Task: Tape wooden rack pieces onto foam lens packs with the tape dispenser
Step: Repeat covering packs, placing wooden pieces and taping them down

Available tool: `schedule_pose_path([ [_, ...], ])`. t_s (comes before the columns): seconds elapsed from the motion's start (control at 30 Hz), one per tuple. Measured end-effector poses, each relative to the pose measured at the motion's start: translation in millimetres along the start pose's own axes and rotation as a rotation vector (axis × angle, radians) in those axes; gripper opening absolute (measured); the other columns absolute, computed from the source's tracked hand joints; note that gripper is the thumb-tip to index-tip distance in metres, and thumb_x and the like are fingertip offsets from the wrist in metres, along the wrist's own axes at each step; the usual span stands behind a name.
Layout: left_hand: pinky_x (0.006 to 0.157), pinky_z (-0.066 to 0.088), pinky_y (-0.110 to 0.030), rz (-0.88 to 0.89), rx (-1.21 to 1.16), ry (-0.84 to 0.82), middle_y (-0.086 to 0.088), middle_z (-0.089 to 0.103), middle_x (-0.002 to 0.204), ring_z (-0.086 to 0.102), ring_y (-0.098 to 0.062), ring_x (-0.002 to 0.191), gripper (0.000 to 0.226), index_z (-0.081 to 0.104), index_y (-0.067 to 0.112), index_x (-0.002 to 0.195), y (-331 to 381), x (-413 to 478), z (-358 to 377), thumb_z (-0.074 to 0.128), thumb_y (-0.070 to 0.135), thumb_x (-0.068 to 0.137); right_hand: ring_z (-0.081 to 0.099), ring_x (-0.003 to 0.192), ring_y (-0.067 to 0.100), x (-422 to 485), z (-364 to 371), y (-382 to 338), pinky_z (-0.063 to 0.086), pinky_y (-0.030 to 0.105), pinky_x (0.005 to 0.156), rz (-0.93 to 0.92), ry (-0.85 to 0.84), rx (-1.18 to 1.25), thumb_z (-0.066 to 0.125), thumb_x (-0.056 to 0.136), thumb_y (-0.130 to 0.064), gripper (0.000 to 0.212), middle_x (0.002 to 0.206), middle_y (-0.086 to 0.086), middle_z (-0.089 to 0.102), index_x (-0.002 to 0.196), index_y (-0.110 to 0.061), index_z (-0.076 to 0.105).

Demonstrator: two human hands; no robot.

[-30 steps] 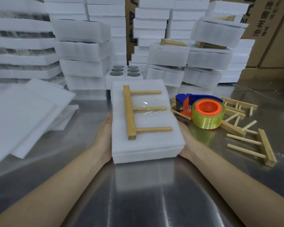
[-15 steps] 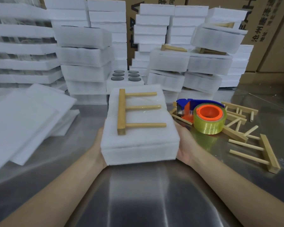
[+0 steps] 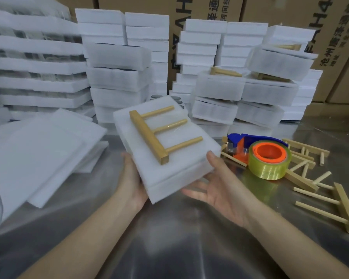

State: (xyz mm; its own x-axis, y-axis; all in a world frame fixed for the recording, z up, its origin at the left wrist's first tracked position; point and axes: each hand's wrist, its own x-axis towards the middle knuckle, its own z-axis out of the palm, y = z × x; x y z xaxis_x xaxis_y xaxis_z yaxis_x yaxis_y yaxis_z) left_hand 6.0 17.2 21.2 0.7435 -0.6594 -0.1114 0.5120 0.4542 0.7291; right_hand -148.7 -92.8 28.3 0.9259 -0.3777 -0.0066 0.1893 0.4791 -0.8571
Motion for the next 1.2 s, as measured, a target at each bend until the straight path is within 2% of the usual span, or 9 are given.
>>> schedule_pose_path([
  [0.23,0.099,0.047,-0.040,0.156,0.374,-0.047,0.002,0.071,0.113,0.066,-0.015,0.107,0.054,0.061,0.021,0.124,-3,8,-8,0.026,0.054,0.100,0.067,0.107,0.032,3,-10,-2,0.056,0.054,0.079,-0.122,0.153,-0.022,0.068,0.080,-0.022,0.046,0.119,0.016,0.067,0.124,-0.017,0.056],
  [0.33,0.081,0.049,-0.026,0.387,0.734,-0.025,0.009,0.075,0.092,0.069,-0.011,0.090,0.047,0.068,0.024,0.110,-9,20,-16,0.026,0.045,0.103,0.067,0.105,0.034,5,-8,-15,0.057,0.050,0.071,-0.266,0.221,-0.025,0.063,0.074,-0.022,0.052,0.120,0.018,0.065,0.125,-0.014,0.057],
  [0.43,0.062,0.050,-0.020,0.376,0.822,0.042,0.006,0.074,0.075,0.067,-0.018,0.074,0.044,0.069,0.023,0.089,-18,35,-21,0.029,0.038,0.103,0.067,0.103,0.033,8,-1,-41,0.058,0.044,0.067,-0.415,0.244,0.022,0.064,0.075,-0.025,0.050,0.118,0.016,0.067,0.123,-0.014,0.057],
  [0.53,0.072,0.051,-0.029,0.400,0.929,0.076,0.003,0.073,0.074,0.068,-0.011,0.068,0.044,0.068,0.023,0.081,-22,46,-26,0.032,0.036,0.103,0.068,0.103,0.031,20,11,-81,0.058,0.041,0.067,-0.526,0.304,0.069,0.066,0.079,-0.029,0.047,0.121,0.012,0.066,0.123,-0.017,0.057],
  [0.7,0.074,0.048,-0.032,0.403,0.971,0.083,0.000,0.072,0.073,0.068,-0.008,0.069,0.044,0.068,0.019,0.078,-23,50,-26,0.036,0.038,0.101,0.064,0.103,0.032,75,28,-167,0.060,0.046,0.073,-0.531,0.413,0.147,0.066,0.086,-0.028,0.035,0.122,0.010,0.056,0.116,-0.015,0.054],
  [0.87,0.069,0.045,-0.024,0.426,1.005,0.059,0.001,0.072,0.067,0.065,0.004,0.060,0.042,0.066,0.017,0.074,-23,51,-23,0.037,0.030,0.101,0.057,0.089,0.036,132,33,-229,0.060,0.043,0.058,-0.448,0.553,0.105,0.066,0.083,-0.033,0.046,0.121,0.013,0.048,0.119,-0.011,0.047],
  [0.97,0.065,0.043,-0.017,0.418,1.003,0.062,0.000,0.072,0.067,0.064,0.005,0.059,0.042,0.067,0.016,0.075,-19,52,-22,0.037,0.026,0.102,0.056,0.088,0.034,153,24,-240,0.057,0.042,0.047,-0.380,0.594,0.039,0.065,0.085,-0.033,0.033,0.106,0.010,0.050,0.103,-0.011,0.049],
  [1.1,0.057,0.041,-0.002,0.420,0.963,0.063,-0.001,0.071,0.065,0.062,0.007,0.055,0.041,0.067,0.014,0.074,-15,51,-20,0.038,0.022,0.102,0.058,0.098,0.035,172,-1,-238,0.058,0.041,0.047,-0.342,0.658,0.052,0.072,0.083,-0.038,0.048,0.113,0.011,0.050,0.116,-0.012,0.049],
  [1.2,0.056,0.042,-0.002,0.425,0.945,0.067,-0.001,0.071,0.065,0.063,0.006,0.055,0.040,0.068,0.013,0.075,-17,52,-20,0.039,0.021,0.102,0.061,0.079,0.030,174,-16,-238,0.059,0.037,0.048,-0.359,0.657,-0.041,0.071,0.084,-0.044,0.047,0.104,0.011,0.054,0.107,-0.012,0.046],
])
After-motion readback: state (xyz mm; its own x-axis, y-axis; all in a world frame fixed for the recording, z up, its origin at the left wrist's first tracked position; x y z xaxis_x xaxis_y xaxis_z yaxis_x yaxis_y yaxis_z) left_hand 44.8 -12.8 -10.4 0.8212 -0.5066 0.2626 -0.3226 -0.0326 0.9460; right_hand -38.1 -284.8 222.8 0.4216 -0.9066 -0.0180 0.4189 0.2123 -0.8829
